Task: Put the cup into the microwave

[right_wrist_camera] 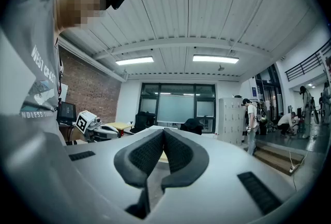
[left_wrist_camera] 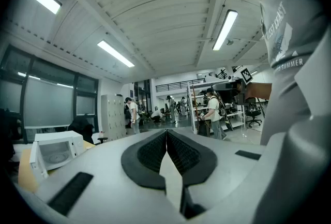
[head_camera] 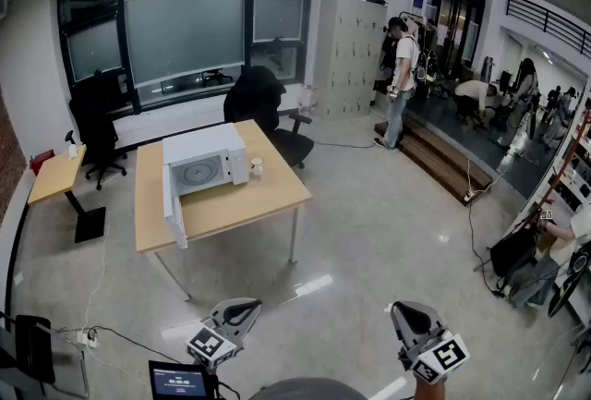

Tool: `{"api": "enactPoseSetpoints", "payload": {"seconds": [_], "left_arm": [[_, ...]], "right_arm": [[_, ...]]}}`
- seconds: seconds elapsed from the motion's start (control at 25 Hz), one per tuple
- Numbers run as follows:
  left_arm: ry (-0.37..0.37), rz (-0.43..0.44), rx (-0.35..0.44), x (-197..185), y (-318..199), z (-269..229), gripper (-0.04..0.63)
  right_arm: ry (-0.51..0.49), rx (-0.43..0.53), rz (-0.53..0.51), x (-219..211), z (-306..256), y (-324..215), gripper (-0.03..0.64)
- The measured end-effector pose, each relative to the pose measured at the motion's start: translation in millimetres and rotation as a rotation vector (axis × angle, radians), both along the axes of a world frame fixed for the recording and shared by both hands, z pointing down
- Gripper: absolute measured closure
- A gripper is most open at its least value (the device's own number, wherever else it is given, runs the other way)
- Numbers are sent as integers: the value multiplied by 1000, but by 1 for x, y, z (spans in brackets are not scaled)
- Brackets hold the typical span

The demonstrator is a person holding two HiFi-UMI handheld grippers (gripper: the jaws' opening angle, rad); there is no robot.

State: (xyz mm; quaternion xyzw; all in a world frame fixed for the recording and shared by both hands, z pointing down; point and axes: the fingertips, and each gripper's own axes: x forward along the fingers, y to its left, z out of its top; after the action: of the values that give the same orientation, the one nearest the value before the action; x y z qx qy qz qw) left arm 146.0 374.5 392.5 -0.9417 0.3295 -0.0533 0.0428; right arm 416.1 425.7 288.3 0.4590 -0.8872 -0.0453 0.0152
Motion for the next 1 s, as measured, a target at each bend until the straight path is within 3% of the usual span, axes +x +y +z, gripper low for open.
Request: {"api": "enactPoseSetpoints", "payload": {"seconds": [1.0], "left_arm": [[13, -29, -18, 4, 21, 5, 574]], "right_arm": [[-6, -26, -17, 8, 9, 6, 598]]}}
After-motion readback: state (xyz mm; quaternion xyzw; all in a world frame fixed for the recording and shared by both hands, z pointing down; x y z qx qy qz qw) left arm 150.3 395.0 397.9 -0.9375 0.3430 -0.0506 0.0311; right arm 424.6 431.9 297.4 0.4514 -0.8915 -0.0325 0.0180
